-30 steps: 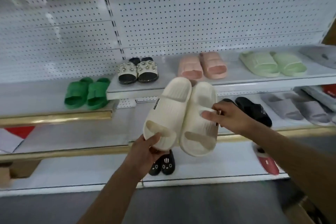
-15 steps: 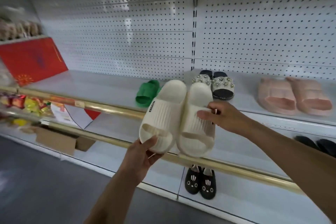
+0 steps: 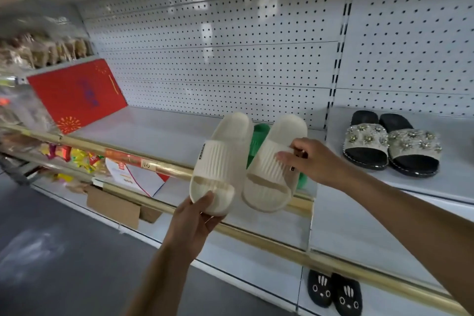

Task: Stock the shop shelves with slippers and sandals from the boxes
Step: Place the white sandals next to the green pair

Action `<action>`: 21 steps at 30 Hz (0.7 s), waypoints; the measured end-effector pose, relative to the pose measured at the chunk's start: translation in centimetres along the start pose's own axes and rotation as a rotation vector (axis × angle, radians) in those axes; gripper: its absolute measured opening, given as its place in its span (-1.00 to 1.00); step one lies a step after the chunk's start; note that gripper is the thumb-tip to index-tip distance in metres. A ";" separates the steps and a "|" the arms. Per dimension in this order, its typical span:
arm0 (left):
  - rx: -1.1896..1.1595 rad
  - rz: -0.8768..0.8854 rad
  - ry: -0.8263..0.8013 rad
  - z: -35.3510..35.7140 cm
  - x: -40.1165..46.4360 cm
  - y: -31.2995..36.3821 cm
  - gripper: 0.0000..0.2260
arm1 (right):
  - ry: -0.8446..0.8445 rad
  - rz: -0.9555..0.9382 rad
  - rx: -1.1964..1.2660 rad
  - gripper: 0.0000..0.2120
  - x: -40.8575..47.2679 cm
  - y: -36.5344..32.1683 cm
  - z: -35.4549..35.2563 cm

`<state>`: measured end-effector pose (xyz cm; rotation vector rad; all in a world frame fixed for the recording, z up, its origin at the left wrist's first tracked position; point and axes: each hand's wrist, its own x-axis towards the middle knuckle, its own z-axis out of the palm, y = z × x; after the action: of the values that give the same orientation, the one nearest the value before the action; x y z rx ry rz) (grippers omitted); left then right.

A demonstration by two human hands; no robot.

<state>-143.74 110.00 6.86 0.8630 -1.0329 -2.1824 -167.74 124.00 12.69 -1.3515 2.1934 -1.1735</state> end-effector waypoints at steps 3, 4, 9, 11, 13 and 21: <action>-0.035 -0.007 0.024 -1.4 2.8 0.9 -0.72 | -0.008 0.020 0.003 -0.68 2.4 0.1 0.9; -0.044 -0.008 0.027 -1.8 3.8 1.3 -0.71 | -0.010 0.023 0.006 -0.68 3.1 0.1 1.1; -0.042 -0.072 0.059 -4.0 8.9 3.1 -0.79 | -0.026 0.039 0.013 -0.65 6.7 -0.1 3.6; -0.035 -0.092 0.066 -5.0 11.7 4.5 -0.76 | -0.028 0.057 0.015 -0.69 8.5 -0.4 5.0; -0.030 -0.107 0.059 -6.1 14.9 6.4 -0.72 | -0.018 0.072 -0.012 -0.74 10.7 -1.0 6.6; 0.009 -0.217 0.027 -11.4 27.4 14.4 -0.72 | -0.034 0.157 -0.113 -0.59 20.7 -2.8 14.4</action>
<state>-149.37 77.59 4.61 1.0491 -0.9751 -2.3382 -167.60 98.88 9.08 -1.2057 2.3249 -0.9766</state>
